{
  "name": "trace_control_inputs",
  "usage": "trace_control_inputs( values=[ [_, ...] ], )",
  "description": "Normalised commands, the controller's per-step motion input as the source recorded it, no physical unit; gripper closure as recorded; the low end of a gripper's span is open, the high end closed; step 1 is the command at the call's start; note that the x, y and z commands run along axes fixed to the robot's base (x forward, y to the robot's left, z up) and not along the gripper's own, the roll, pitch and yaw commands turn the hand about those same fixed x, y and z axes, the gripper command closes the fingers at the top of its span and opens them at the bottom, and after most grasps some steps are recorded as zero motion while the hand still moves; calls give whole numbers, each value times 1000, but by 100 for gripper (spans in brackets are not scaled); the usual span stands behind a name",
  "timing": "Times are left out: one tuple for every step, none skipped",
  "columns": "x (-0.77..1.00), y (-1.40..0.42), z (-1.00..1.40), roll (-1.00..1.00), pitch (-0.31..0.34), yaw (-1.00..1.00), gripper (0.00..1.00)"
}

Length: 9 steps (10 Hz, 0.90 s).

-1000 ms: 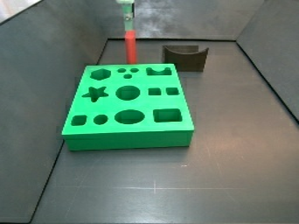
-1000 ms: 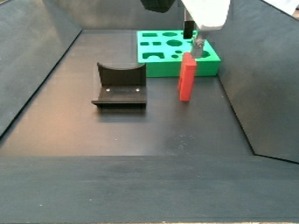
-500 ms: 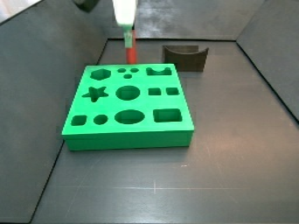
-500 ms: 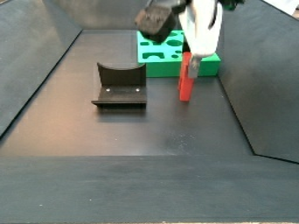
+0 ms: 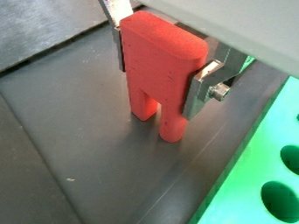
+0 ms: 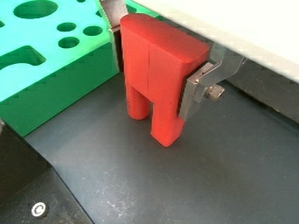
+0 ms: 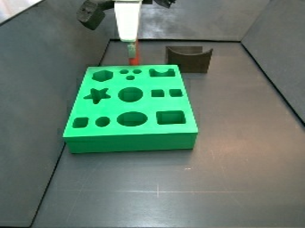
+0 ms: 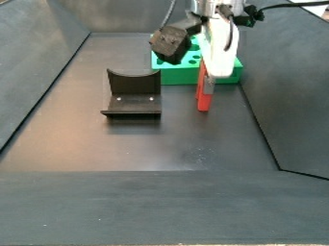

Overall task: Pick up the square-circle object. Move up. Rotate the square-circle object. Move to above the board. Insert the square-circle object.
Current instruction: Move to above the board.

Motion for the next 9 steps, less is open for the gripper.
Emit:
trace_control_inputs(
  values=[
    [157,-185,1000,279,142,-29,100],
    [152,-177,1000,285,156,-14,100],
    [146,-168,1000,286,163,6,100],
    [142,-166,1000,236,146,19,100],
    [137,-159,1000,177,125,21,100],
    [133,-151,1000,129,109,19,100],
    [127,-144,1000,107,96,20,100],
    [121,-139,1000,103,92,23,100],
    [116,-133,1000,99,91,25,100]
  ],
)
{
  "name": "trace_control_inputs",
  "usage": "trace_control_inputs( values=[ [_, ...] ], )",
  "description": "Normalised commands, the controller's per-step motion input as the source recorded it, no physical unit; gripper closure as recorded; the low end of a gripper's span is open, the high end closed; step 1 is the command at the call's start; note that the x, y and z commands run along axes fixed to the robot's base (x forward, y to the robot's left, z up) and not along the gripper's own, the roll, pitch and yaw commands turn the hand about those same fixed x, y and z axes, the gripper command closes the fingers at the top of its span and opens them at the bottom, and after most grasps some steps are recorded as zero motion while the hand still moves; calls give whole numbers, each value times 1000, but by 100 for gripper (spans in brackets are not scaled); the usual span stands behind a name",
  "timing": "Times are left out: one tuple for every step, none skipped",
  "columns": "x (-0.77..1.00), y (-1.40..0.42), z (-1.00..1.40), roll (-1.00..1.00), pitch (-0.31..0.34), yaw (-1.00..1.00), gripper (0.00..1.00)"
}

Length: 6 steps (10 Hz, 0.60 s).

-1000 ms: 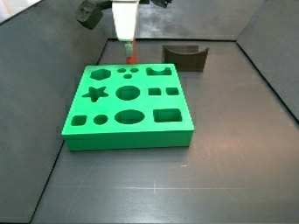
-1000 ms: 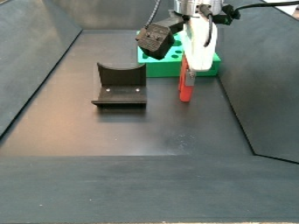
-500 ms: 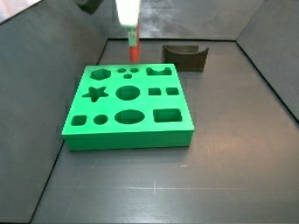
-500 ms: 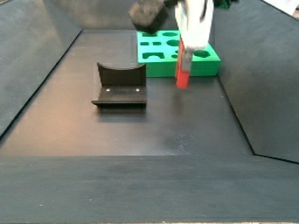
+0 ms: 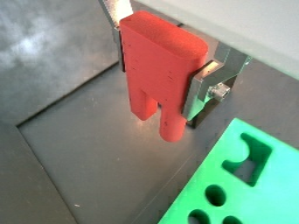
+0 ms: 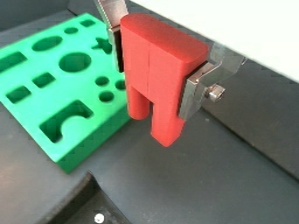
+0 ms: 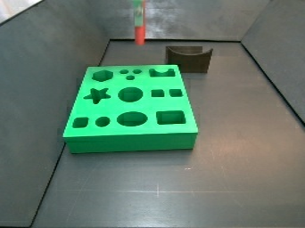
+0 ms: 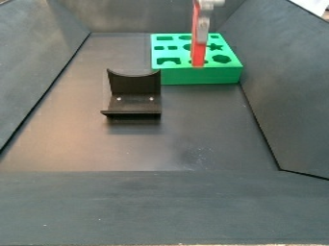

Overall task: Pick up the square-circle object. Move up. Rotate the square-circle object. Move to above the board. Insert the square-circle object.
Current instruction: Move to above the board.

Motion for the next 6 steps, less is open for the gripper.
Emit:
trace_control_inputs(
  values=[
    [111,-123,1000,92,89,24,100],
    [107,-120,1000,86,91,24,100],
    [102,-111,1000,79,93,25,100],
    [93,-102,1000,69,92,28,100],
    [88,-92,1000,61,90,29,100],
    [83,-85,1000,55,91,29,100]
  ],
)
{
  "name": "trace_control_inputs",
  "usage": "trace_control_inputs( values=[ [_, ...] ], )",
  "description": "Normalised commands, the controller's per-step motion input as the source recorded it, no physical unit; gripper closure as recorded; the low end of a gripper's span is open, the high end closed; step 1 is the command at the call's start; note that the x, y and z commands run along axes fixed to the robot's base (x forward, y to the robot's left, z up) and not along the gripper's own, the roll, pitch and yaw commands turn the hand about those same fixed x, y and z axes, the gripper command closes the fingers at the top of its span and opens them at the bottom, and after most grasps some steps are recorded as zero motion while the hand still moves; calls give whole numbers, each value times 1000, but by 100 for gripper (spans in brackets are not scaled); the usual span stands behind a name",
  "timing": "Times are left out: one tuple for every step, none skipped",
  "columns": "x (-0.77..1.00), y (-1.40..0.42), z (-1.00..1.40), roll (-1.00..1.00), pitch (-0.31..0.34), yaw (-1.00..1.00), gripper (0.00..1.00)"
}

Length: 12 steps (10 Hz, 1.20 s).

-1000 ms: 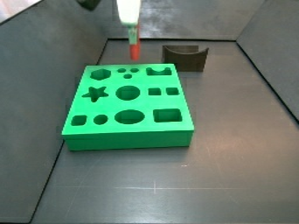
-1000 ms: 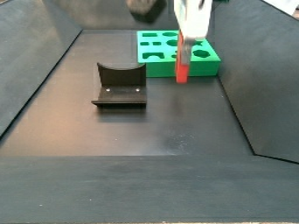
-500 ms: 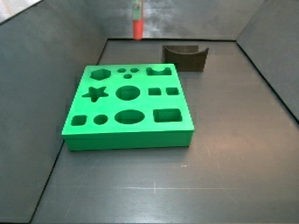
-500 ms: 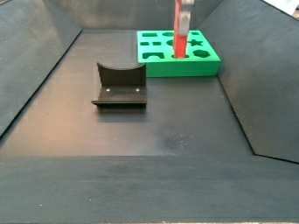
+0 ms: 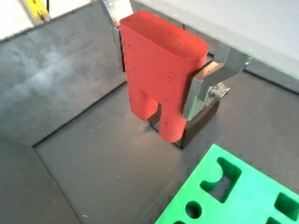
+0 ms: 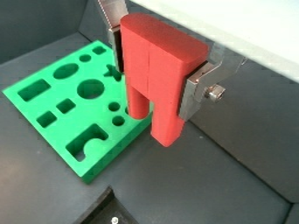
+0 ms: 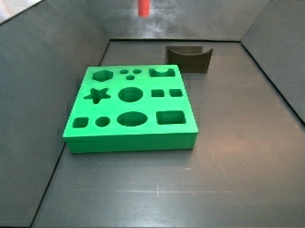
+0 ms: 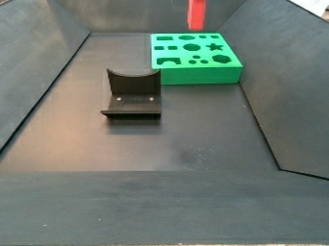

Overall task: Pick up the square-circle object. Move up. Rotate the square-circle object. Move to above the board. Insert the square-circle object.
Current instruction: Move to above the board.

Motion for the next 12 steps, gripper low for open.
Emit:
trace_control_inputs(
  values=[
    [73,-75,977,44,91,29,100],
    [49,-51,748,34,91,31,100],
    [34,-37,578,26,94,33,100],
    [30,-30,466,21,93,33,100],
    [21,-19,244,12,91,32,100],
    [81,-1000,144,-37,30,1000,100],
    [84,-1000,124,-30,31,1000,100],
    [91,-1000,130,-29,34,1000,100],
    [106,-1000,132,-35,37,1000,100],
    [114,-1000,133,-26,41,1000,100],
    [125,-1000,139,-25,46,1000,100],
    [140,-1000,142,-27,51,1000,100]
  ],
)
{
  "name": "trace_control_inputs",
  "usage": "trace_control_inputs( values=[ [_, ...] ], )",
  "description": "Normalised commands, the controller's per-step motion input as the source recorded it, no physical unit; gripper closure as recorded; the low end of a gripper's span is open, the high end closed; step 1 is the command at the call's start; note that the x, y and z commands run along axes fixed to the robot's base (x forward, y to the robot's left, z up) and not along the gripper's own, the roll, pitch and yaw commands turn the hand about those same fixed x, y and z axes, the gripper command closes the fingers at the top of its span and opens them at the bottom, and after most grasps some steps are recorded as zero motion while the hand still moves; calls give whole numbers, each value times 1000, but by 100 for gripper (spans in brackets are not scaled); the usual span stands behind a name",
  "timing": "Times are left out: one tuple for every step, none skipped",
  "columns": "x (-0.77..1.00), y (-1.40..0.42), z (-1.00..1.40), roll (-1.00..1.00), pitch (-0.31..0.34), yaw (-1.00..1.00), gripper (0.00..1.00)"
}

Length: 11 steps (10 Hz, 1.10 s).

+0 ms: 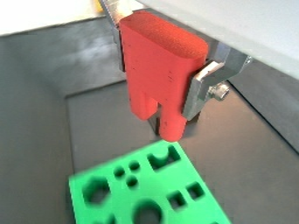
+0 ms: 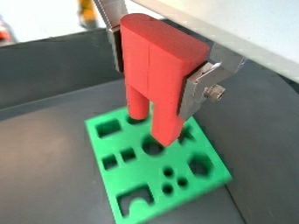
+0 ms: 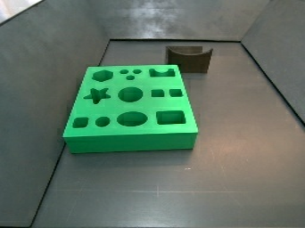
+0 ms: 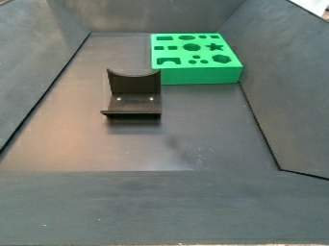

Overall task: Pick up the square-circle object. Move up. Rotate the square-circle object. Move to above the board. Insert the square-circle object.
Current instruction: Move to above the board.

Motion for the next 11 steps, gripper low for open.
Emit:
trace_control_inputs(
  values=[
    [166,-1000,151,-23,60,1000,100],
    [172,-935,144,-21,64,1000,100],
    [136,-535,92,-15,72,1000,100],
    [110,-311,59,-13,76,1000,100],
    [64,-173,44,-11,81,1000,100],
    [54,-134,43,-9,85,1000,100],
    [49,-77,36,-7,97,1000,100],
    [47,-56,31,-3,107,1000,100],
    [47,-46,28,1,120,1000,100],
    [49,-38,28,6,135,1000,100],
    [51,-30,28,16,162,1000,100]
  ],
)
